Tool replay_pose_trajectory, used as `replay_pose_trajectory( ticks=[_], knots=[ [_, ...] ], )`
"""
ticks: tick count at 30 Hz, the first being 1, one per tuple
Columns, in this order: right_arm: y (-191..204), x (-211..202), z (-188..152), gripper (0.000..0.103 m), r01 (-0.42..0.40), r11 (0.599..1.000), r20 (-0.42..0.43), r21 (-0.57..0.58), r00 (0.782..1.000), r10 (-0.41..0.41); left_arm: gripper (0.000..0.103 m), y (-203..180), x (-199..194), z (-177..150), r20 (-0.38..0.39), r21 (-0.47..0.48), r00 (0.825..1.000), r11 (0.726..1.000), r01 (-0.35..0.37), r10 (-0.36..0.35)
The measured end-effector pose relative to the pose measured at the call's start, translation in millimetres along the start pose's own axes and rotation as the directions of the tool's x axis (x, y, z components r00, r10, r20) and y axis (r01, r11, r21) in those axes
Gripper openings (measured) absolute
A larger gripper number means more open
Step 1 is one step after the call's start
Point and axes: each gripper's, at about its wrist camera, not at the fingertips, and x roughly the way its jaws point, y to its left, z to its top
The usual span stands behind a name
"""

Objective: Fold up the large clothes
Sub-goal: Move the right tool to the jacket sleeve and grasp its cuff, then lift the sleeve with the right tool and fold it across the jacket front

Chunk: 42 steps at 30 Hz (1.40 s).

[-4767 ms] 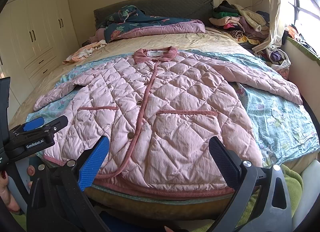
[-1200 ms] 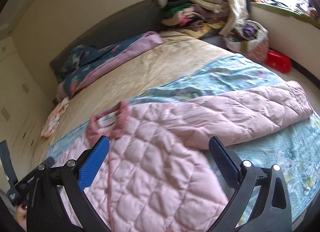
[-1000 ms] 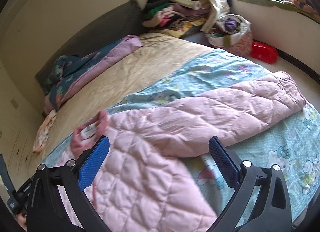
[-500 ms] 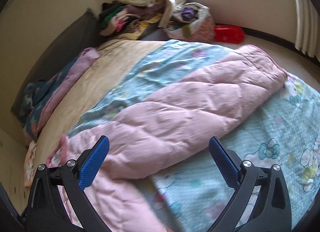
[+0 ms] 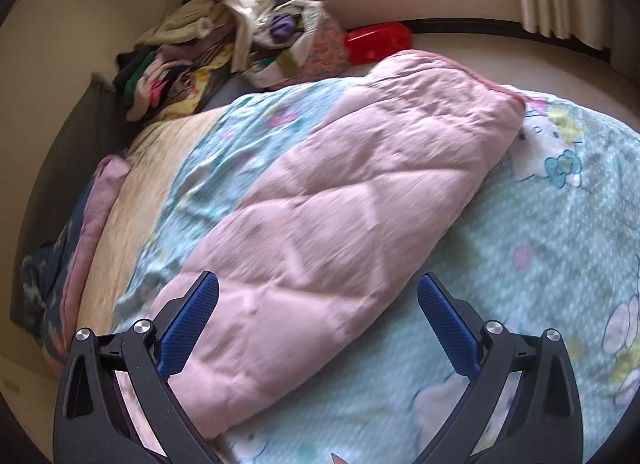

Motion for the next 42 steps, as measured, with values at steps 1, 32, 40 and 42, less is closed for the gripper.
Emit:
replay_pose_trajectory(
  ticks=[1, 32, 40, 42],
  knots=[
    [-5.8, 4.2, 4.2, 0.099, 0.004, 1.0, -0.004, 0.026, 1.0, -0.004, 0.095, 0.2, 2.3, 1.1, -0.002, -0.002, 1.0, 1.0, -0.006, 0.006],
    [130.9, -133.6, 6.5, 0.015, -0.386, 0.831, 0.126, -0.401, 0.875, 0.467, 0.095, 45.3, -76.8, 34.6, 0.107, -0.053, 0.994, 0.999, -0.013, 0.018],
    [184.8, -169.8, -33.7, 0.015, -0.451, 0.712, 0.041, -0.537, 0.83, 0.557, 0.095, 75.3, -107.1, 36.5, 0.154, -0.073, 0.986, 0.996, -0.053, 0.063],
    [197.7, -175.7, -43.8, 0.015, -0.464, 0.682, 0.019, -0.565, 0.82, 0.573, 0.095, 85.3, -113.2, 36.3, 0.16, -0.084, 0.985, 0.995, -0.052, 0.065]
  ],
)
